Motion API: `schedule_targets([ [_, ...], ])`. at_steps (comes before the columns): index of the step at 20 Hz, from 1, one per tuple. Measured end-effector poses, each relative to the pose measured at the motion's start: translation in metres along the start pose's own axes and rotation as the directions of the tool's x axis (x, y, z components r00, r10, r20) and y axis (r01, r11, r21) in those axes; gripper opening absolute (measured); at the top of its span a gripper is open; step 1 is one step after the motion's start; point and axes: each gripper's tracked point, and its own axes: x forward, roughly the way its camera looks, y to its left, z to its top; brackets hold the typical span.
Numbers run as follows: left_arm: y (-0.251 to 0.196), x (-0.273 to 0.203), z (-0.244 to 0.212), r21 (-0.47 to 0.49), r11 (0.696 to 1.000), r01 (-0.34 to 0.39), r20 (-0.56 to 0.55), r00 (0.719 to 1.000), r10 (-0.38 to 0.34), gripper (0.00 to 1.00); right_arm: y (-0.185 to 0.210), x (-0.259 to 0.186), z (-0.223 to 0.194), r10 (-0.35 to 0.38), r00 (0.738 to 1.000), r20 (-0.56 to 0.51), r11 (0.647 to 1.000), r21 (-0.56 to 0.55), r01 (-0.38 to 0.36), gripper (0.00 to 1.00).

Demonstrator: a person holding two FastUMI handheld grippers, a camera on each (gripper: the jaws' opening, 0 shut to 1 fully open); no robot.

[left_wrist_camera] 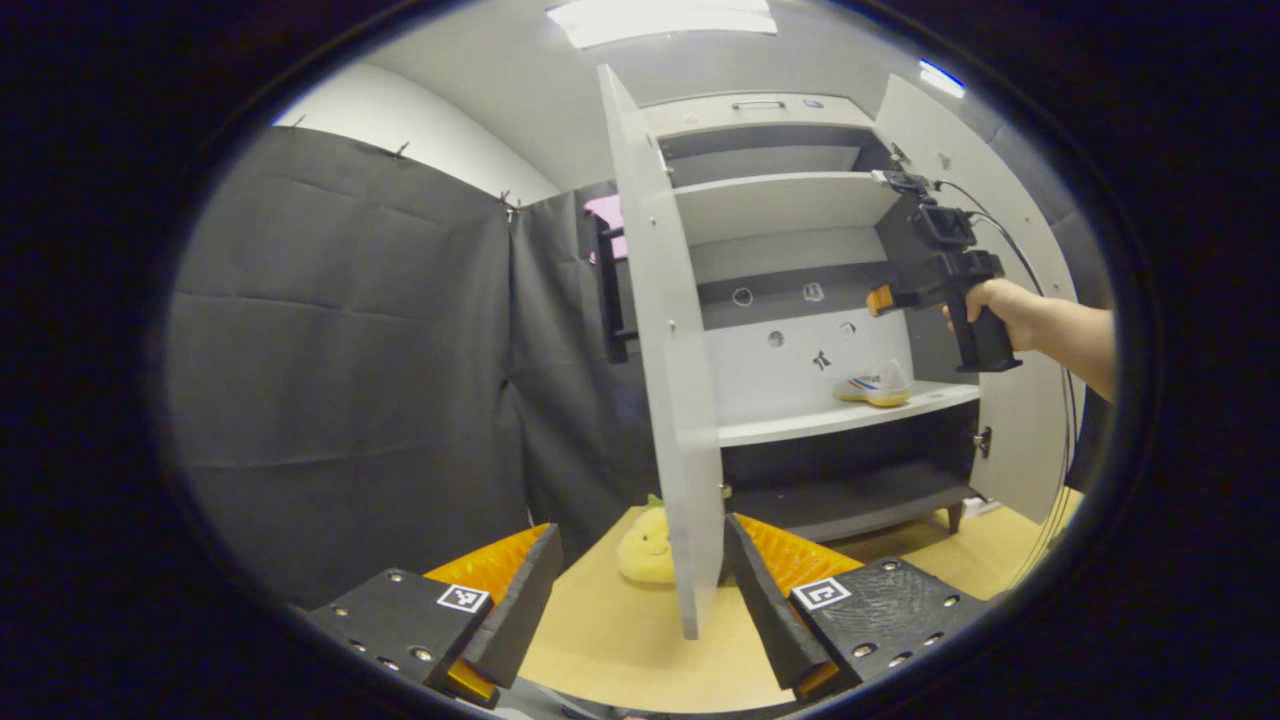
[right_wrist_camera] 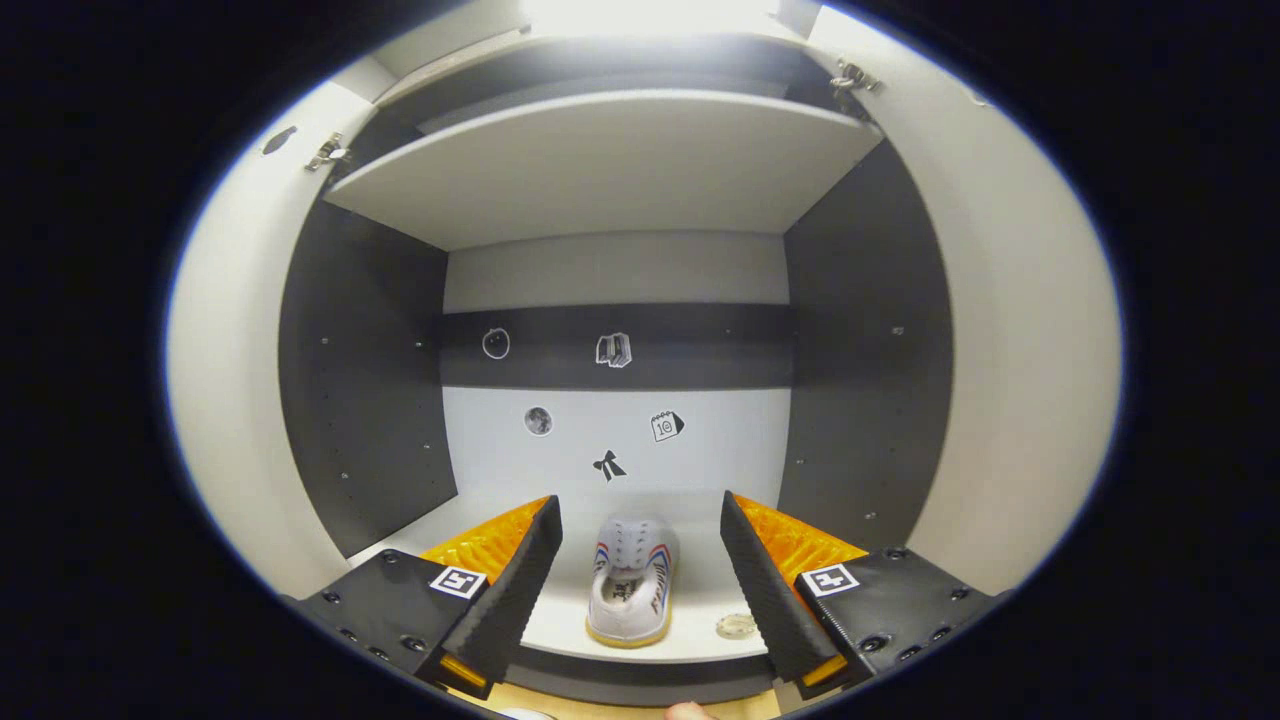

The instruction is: Grab one shoe with the right hand and put it into the shoe cabinet, grab the other shoe with the left hand and put it into the shoe cabinet; then close the right door with the right hand and the left door with the left hand.

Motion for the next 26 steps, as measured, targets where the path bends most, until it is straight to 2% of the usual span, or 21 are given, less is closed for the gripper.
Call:
schedule_targets([
  [1, -0.003, -0.003, 0.000, 0.005, 1.000, 0.029, -0.007, 1.000, -0.029, 0.94, -0.003, -0.011, 0.000, -0.001, 1.000, 0.011, 1.000, -0.009, 0.001, 0.99],
  [4, -0.010, -0.009, -0.001, -0.002, 0.994, 0.112, -0.043, 0.993, -0.112, 0.94, -0.018, -0.041, -0.004, -0.016, 0.999, 0.032, 0.999, -0.033, 0.017, 0.96],
  [7, -0.016, -0.015, 0.000, -0.021, 0.982, 0.186, -0.068, 0.980, -0.187, 0.94, -0.035, -0.070, -0.010, -0.046, 0.997, 0.054, 0.998, -0.046, 0.048, 0.99],
  [8, -0.018, -0.016, 0.000, -0.029, 0.978, 0.206, -0.078, 0.975, -0.208, 0.94, -0.037, -0.080, -0.015, -0.045, 0.998, 0.049, 0.998, -0.043, 0.047, 0.96],
  [12, -0.036, -0.005, -0.017, -0.075, 0.958, 0.276, -0.118, 0.952, -0.284, 0.94, -0.044, -0.114, -0.041, -0.038, 0.999, 0.022, 0.998, -0.044, 0.039, 0.99],
  [16, -0.068, 0.012, -0.044, -0.094, 0.941, 0.326, -0.165, 0.927, -0.338, 0.94, -0.054, -0.143, -0.072, -0.060, 0.998, -0.007, 0.995, -0.084, 0.059, 0.99],
  [18, -0.077, 0.019, -0.056, -0.098, 0.933, 0.347, -0.189, 0.914, -0.360, 0.94, -0.055, -0.154, -0.084, -0.058, 0.998, -0.026, 0.996, -0.067, 0.056, 0.96],
  [20, -0.086, 0.025, -0.075, -0.099, 0.925, 0.366, -0.219, 0.899, -0.379, 0.94, -0.058, -0.163, -0.092, -0.061, 0.998, -0.033, 0.997, -0.054, 0.059, 0.99],
  [26, -0.108, 0.042, -0.131, -0.104, 0.905, 0.412, -0.338, 0.842, -0.421, 0.94, -0.067, -0.184, -0.124, -0.085, 0.993, -0.087, 0.995, -0.059, 0.080, 0.99],
])
